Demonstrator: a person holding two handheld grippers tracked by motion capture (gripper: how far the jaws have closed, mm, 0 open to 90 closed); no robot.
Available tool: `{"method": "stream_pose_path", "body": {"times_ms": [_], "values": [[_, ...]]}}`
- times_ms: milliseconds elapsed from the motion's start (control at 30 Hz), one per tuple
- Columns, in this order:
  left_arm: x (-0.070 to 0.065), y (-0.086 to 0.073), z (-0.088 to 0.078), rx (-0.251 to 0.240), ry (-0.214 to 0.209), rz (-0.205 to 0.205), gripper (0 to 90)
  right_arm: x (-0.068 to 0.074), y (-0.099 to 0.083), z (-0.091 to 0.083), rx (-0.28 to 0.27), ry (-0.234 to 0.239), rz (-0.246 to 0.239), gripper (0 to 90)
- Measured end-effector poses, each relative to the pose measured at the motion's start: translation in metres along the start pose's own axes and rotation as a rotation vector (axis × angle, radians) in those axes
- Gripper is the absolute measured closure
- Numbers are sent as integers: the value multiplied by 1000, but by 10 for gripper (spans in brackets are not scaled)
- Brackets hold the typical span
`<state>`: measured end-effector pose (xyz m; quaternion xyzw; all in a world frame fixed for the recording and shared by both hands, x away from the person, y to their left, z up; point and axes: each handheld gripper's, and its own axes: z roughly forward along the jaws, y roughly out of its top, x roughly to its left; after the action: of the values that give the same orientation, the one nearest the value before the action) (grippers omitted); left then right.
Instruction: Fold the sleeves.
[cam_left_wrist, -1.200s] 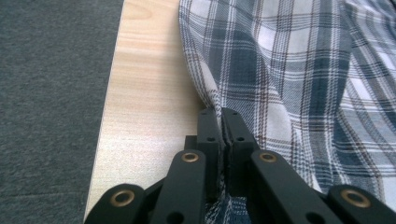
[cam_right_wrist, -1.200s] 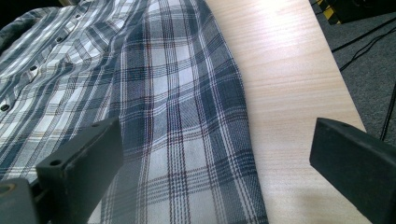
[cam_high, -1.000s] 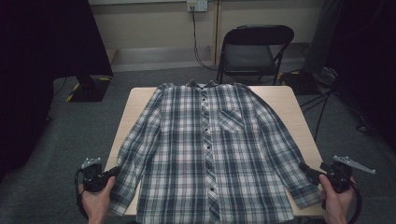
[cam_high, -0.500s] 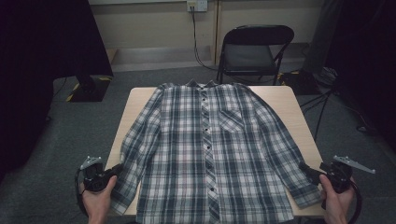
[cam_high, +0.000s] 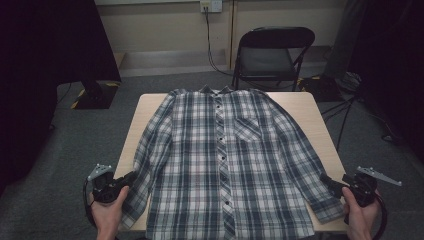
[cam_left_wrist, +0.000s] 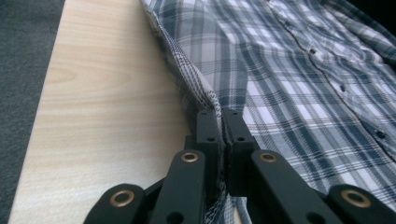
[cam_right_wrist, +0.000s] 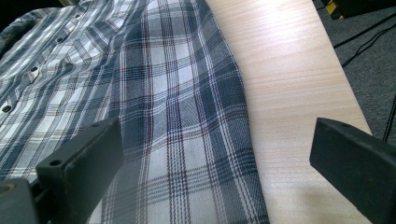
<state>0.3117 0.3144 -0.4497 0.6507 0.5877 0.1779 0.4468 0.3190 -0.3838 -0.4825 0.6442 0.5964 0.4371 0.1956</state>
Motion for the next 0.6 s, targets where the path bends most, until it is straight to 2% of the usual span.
{"method": "stream_pose_path", "body": {"times_ms": [267, 600], "values": [[-14, 8, -1, -6, -37, 28, 873, 0, 0, 0, 1, 0, 4, 21], [-43, 22, 1, -7, -91, 83, 875, -2, 0, 1, 5, -1, 21, 21]]}}
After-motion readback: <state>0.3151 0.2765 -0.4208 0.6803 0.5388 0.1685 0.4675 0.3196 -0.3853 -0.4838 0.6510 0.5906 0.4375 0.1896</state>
